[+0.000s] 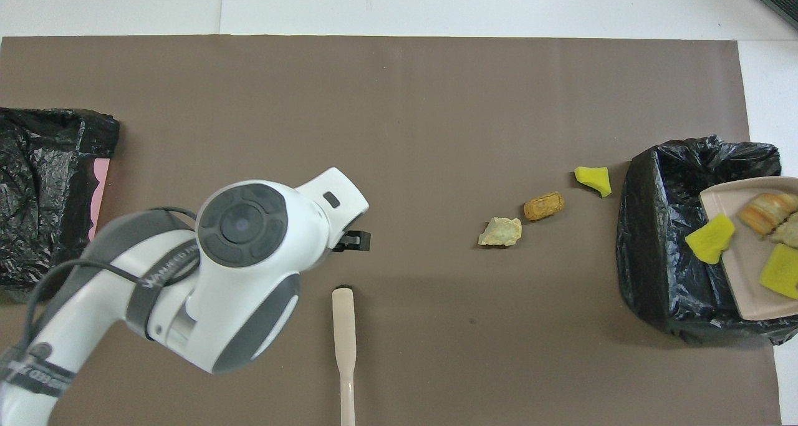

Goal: Sweep and dump trash in bin
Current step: 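Tip the dustpan into the bin while the left gripper drops the brush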

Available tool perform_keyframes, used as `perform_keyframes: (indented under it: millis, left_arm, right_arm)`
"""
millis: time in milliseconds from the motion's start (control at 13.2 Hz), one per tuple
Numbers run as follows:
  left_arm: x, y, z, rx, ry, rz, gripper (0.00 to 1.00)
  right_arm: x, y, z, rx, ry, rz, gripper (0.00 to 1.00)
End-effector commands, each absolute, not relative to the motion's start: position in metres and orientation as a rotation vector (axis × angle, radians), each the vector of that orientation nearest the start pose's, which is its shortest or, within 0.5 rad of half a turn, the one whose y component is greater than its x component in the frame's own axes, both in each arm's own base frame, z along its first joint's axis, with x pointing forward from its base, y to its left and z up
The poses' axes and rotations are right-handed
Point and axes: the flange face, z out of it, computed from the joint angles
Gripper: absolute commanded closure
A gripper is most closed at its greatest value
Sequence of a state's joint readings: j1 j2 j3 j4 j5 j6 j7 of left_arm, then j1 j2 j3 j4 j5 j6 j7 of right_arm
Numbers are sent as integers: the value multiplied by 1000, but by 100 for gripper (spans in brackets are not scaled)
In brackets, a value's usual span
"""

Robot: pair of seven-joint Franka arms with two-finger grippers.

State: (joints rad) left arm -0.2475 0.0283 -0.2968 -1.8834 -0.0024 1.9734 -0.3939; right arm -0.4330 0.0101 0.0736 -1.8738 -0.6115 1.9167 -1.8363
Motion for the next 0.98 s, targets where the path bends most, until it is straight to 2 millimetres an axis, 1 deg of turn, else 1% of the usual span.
perform_keyframes:
  millis: [0, 75, 151, 226, 302, 377, 453, 528, 604, 679, 755, 906]
  left_arm:
    - [524, -247, 544, -3127, 336, -68, 0]
    - [531, -227, 563, -3118, 360, -55, 0]
    - [537, -204, 581, -3110, 380, -51, 0]
    - [541, -180, 599, -3107, 388, -69, 0]
    - [545, -152, 612, -3106, 383, -92, 0]
    - [544, -132, 621, -3102, 391, -80, 0]
    - [544, -114, 631, -3099, 397, -70, 0]
    - [543, -103, 644, -3101, 387, -62, 0]
    - [540, -94, 649, -3100, 388, -28, 0]
    - [540, -79, 649, -3106, 372, -1, 0]
    - [540, -69, 652, -3106, 386, 0, 0]
    - [536, -65, 657, -3100, 399, 14, 0]
  right_arm:
    - [481, -251, 515, 1779, 1962, -738, 100]
    - [476, -261, 520, 1751, 1936, -750, 100]
    - [476, -265, 528, 1697, 1905, -781, 100]
    - [473, -263, 540, 1677, 1854, -792, 100]
    - [471, -258, 548, 1672, 1833, -797, 100]
    - [469, -253, 552, 1671, 1829, -801, 100]
    - [466, -242, 551, 1661, 1837, -801, 100]
    - [465, -237, 558, 1648, 1831, -792, 100]
    - [467, -234, 564, 1636, 1826, -784, 100]
    - [468, -230, 576, 1627, 1812, -773, 100]
    - [473, -217, 580, 1612, 1821, -748, 100]
    - [481, -191, 583, 1601, 1846, -731, 100]
